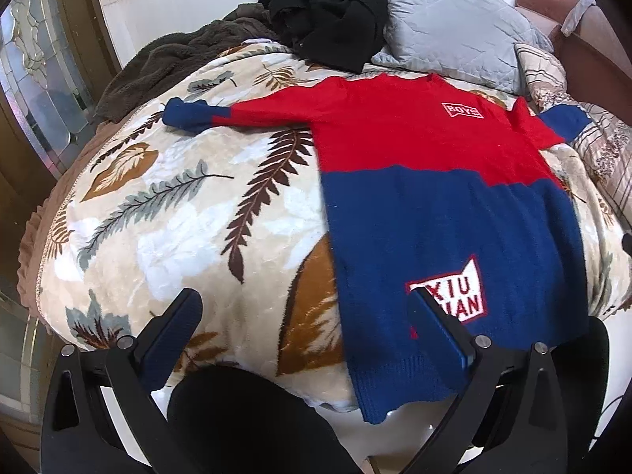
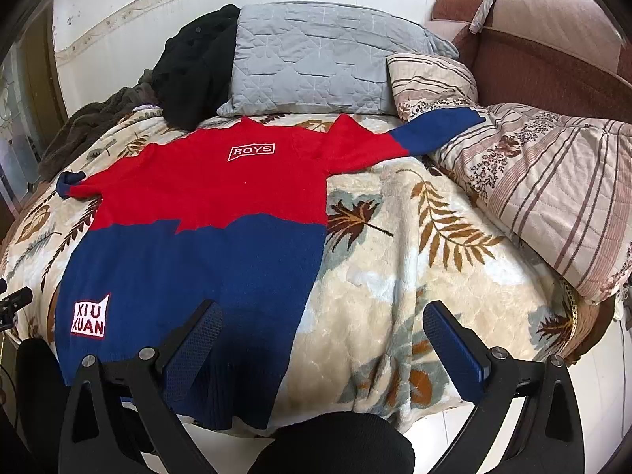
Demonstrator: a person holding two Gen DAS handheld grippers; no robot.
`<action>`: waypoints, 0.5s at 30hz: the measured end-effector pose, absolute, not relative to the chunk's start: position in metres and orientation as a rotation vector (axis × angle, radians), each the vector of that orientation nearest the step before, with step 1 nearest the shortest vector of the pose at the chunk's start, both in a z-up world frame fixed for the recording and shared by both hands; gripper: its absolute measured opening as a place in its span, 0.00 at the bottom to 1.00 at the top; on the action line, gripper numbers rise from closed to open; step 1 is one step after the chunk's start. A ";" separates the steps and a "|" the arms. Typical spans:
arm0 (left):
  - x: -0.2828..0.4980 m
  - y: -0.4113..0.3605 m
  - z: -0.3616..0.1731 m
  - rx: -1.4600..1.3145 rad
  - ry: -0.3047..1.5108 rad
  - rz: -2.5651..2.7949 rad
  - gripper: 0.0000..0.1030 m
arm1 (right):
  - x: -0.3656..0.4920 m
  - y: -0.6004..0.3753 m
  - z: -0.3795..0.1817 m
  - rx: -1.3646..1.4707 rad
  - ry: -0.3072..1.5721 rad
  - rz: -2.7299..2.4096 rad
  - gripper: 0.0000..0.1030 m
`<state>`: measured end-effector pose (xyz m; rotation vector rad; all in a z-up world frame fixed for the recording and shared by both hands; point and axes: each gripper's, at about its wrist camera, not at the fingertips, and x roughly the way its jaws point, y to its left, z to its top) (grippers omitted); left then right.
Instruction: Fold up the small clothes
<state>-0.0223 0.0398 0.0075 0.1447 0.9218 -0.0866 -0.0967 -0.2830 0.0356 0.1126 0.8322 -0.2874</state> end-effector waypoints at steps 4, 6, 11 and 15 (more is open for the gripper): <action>-0.025 0.039 0.008 0.138 0.916 -0.110 1.00 | -0.098 -0.283 0.033 0.112 0.837 -0.297 0.99; -0.026 0.039 0.008 0.138 0.915 -0.115 1.00 | -0.100 -0.284 0.034 0.113 0.834 -0.301 0.99; -0.028 0.040 0.007 0.128 0.923 -0.123 1.00 | -0.104 -0.287 0.033 0.118 0.831 -0.309 0.99; -0.027 0.040 0.004 0.102 0.942 -0.132 1.00 | -0.108 -0.289 0.032 0.124 0.831 -0.320 0.99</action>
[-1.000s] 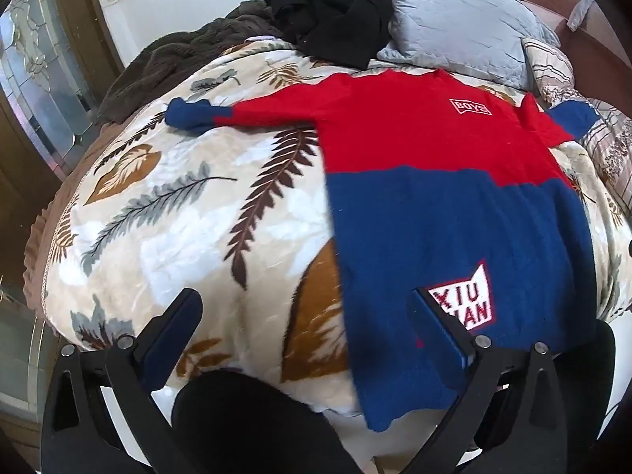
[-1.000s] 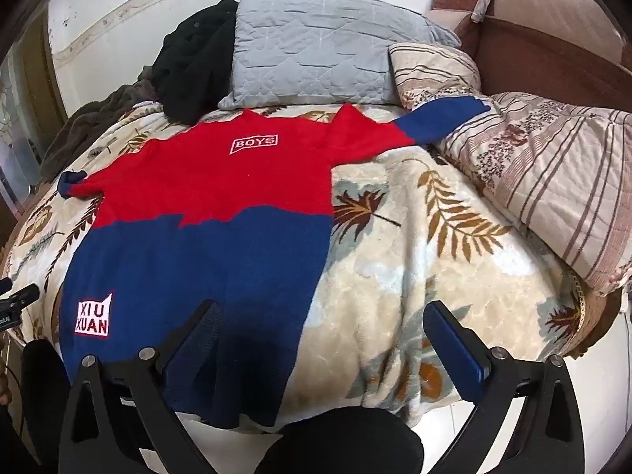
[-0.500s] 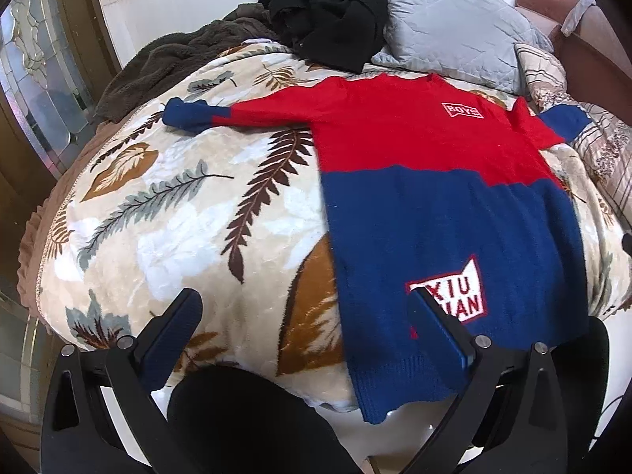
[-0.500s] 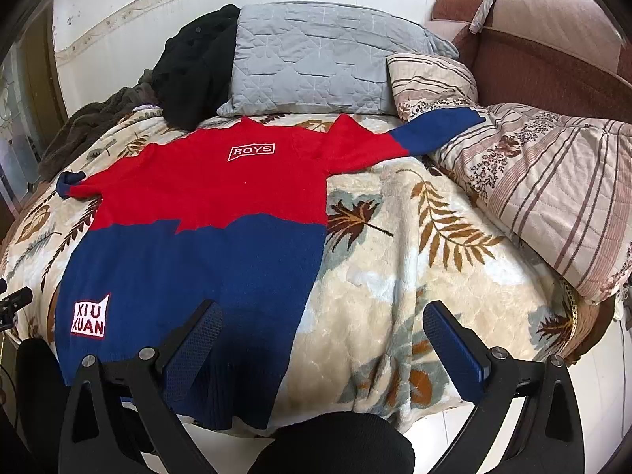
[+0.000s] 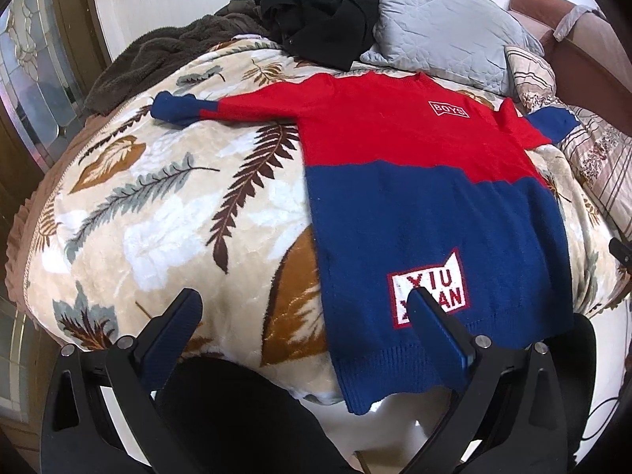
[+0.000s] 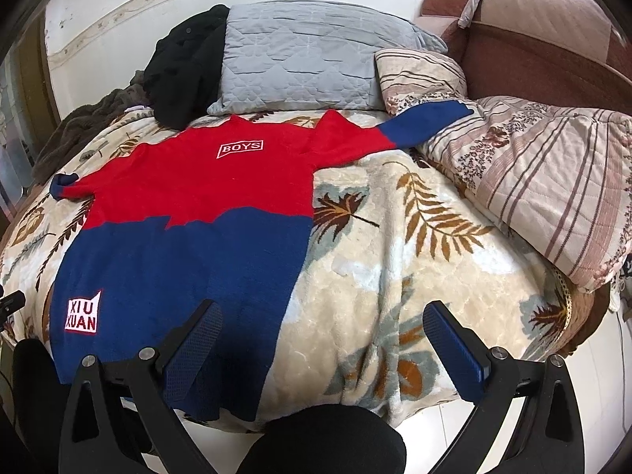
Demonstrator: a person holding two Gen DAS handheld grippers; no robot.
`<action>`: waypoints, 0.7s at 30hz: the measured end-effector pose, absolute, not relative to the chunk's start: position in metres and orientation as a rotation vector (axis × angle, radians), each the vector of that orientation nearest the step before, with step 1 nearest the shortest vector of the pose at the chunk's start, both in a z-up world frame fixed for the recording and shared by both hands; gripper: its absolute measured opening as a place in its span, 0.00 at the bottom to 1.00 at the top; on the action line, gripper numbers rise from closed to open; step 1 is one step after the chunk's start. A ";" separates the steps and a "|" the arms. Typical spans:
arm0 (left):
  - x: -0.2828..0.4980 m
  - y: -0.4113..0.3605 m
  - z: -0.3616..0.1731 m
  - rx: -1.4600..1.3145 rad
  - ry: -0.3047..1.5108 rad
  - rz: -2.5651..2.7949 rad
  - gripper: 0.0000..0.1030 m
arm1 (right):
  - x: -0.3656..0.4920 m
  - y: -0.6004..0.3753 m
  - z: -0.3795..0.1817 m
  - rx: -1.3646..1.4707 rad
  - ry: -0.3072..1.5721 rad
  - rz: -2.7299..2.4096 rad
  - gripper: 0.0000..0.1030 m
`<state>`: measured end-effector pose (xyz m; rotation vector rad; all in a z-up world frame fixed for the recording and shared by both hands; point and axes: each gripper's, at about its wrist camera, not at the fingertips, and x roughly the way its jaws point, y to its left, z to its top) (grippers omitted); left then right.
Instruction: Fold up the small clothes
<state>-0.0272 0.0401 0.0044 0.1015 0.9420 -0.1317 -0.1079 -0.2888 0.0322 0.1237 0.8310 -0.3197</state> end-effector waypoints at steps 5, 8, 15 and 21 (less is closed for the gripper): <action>-0.027 0.037 0.003 0.088 0.951 -0.144 1.00 | -0.110 -0.293 0.032 0.137 0.829 -0.328 0.99; -0.027 0.034 0.003 0.090 0.956 -0.148 1.00 | -0.111 -0.294 0.032 0.140 0.829 -0.332 0.99; -0.022 0.032 -0.001 0.082 0.974 -0.144 1.00 | -0.111 -0.297 0.032 0.151 0.822 -0.336 0.99; -0.016 0.033 -0.007 0.070 0.999 -0.137 1.00 | -0.110 -0.302 0.027 0.167 0.832 -0.343 0.99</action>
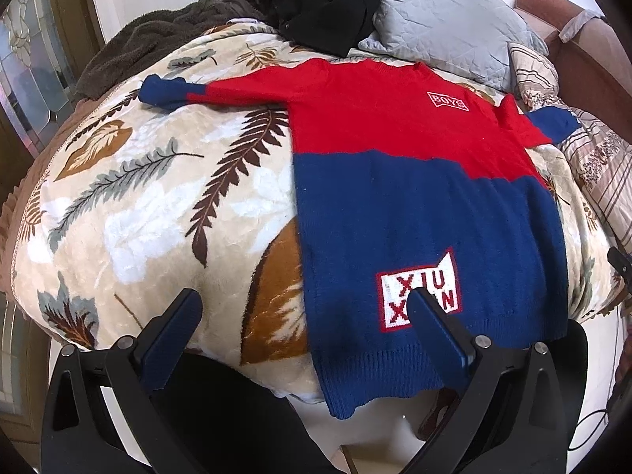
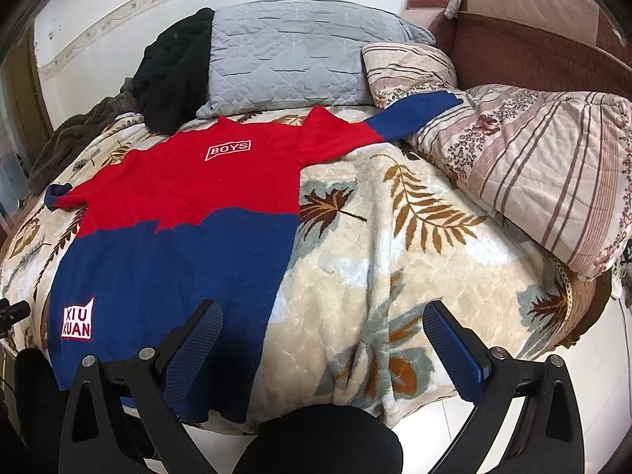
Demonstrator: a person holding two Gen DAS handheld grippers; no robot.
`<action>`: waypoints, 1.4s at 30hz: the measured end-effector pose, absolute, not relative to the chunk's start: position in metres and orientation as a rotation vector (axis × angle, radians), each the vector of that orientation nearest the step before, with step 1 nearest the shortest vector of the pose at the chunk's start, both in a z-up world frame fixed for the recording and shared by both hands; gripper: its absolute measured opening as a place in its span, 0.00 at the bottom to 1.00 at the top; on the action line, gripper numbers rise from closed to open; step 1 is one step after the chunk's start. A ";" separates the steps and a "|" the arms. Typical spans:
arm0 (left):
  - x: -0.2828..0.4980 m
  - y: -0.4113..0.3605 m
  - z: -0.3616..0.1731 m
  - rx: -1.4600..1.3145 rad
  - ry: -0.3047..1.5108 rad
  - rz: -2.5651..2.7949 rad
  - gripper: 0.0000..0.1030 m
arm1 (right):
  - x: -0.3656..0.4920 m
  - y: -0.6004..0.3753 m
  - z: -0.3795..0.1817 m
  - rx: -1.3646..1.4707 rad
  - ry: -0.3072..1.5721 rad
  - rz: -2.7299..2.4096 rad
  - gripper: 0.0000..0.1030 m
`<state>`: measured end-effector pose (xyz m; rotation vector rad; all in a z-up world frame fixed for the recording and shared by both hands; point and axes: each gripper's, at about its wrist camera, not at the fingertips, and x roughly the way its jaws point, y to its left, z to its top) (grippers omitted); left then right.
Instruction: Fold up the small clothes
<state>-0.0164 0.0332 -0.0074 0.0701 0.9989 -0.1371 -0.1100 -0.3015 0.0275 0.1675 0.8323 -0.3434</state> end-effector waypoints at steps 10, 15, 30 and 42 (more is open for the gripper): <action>-0.010 0.035 -0.016 0.052 1.031 -0.131 1.00 | -0.109 -0.307 0.022 0.178 0.846 -0.348 0.99; -0.009 0.035 -0.017 0.052 1.036 -0.130 1.00 | -0.109 -0.308 0.021 0.181 0.848 -0.343 0.98; 0.003 0.047 -0.030 -0.009 1.106 -0.138 1.00 | -0.103 -0.317 0.006 0.243 0.871 -0.296 0.93; 0.004 0.034 -0.069 -0.150 1.277 -0.245 1.00 | -0.081 -0.294 -0.046 0.332 1.059 -0.068 0.59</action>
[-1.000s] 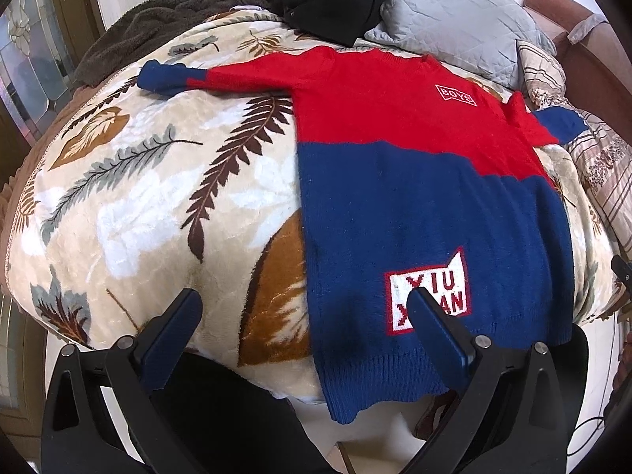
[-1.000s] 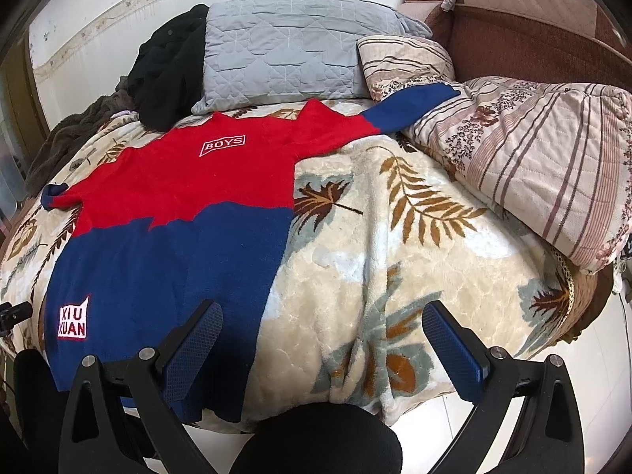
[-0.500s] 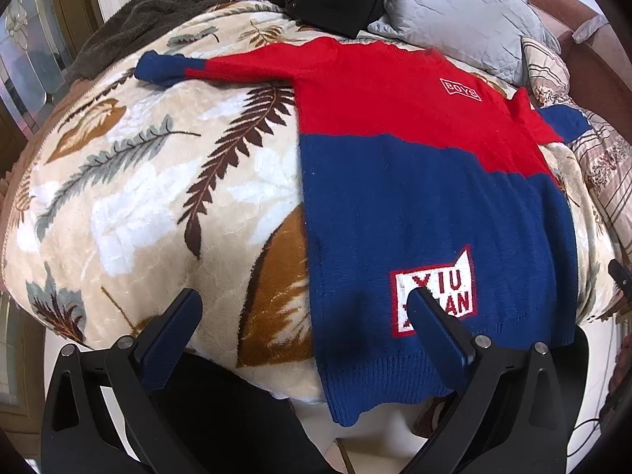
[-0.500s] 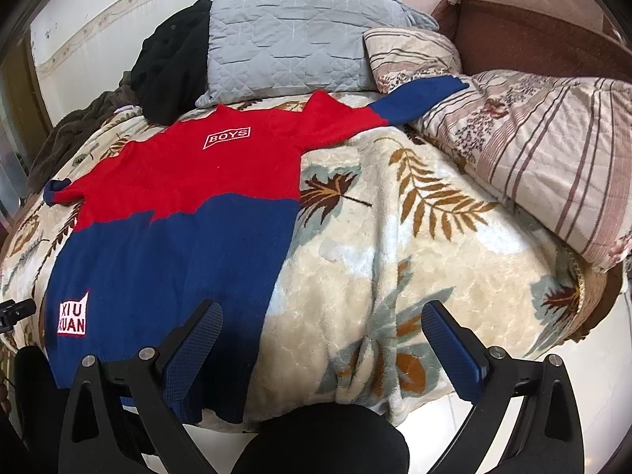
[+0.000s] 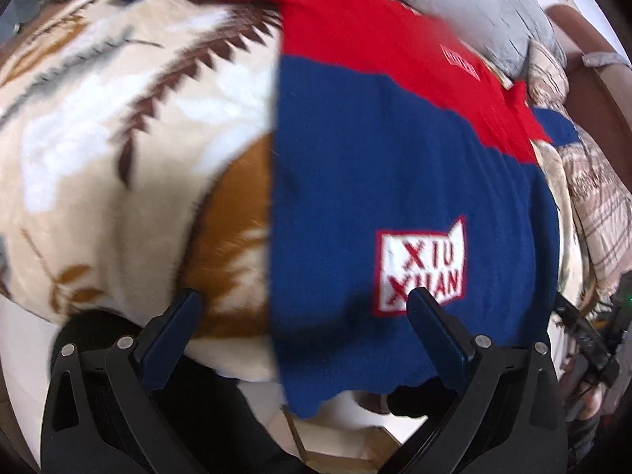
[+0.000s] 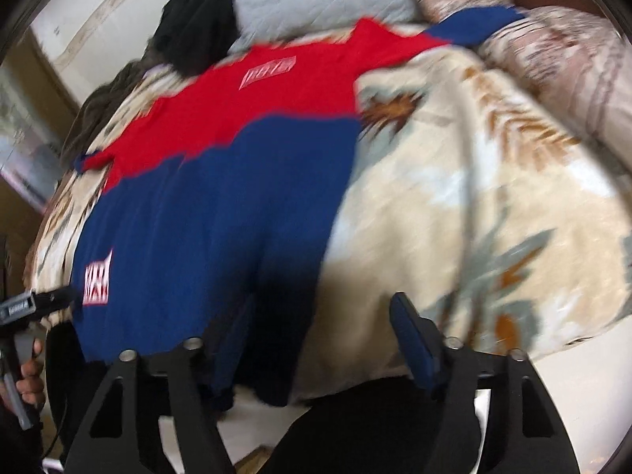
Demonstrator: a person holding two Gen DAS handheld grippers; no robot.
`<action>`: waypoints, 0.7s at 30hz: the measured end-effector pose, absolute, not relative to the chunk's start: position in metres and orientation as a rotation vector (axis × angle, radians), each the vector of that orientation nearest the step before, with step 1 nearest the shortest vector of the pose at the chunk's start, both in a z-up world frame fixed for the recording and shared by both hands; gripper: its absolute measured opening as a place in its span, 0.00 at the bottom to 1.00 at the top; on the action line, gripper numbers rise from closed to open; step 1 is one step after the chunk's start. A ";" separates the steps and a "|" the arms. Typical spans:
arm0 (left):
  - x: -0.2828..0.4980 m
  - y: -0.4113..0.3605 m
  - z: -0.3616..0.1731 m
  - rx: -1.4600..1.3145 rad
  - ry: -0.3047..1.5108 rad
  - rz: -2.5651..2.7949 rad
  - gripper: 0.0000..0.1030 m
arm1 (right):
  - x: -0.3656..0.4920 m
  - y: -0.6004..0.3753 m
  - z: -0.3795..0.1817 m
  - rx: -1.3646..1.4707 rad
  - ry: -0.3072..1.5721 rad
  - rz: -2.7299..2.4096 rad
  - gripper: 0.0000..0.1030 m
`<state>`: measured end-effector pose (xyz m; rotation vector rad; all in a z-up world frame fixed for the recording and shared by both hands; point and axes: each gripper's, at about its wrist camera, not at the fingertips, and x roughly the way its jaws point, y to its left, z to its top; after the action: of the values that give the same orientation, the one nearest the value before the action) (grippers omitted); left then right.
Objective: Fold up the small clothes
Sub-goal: 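Reach the right tool to the blue sleeve cuff by the striped pillow and grasp it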
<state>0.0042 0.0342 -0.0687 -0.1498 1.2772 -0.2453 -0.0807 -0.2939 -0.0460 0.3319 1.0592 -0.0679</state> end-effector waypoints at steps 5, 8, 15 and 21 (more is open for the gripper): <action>-0.001 0.021 -0.055 -0.008 1.210 -0.229 0.27 | -0.080 -0.271 -0.048 0.223 1.053 -0.020 0.06; 0.002 0.035 -0.037 -0.087 1.224 -0.285 0.06 | -0.088 -0.284 -0.029 0.281 0.991 0.012 0.05; 0.007 0.043 -0.057 -0.111 1.294 -0.278 0.07 | -0.120 -0.347 -0.016 0.393 0.943 -0.142 0.04; 0.009 0.055 -0.037 -0.146 1.259 -0.323 0.09 | -0.113 -0.346 -0.031 0.411 1.031 -0.123 0.10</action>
<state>0.0087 0.0553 -0.0369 -0.1462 1.2593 -0.3234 -0.1128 -0.3455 -0.0309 0.4112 1.0314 -0.1227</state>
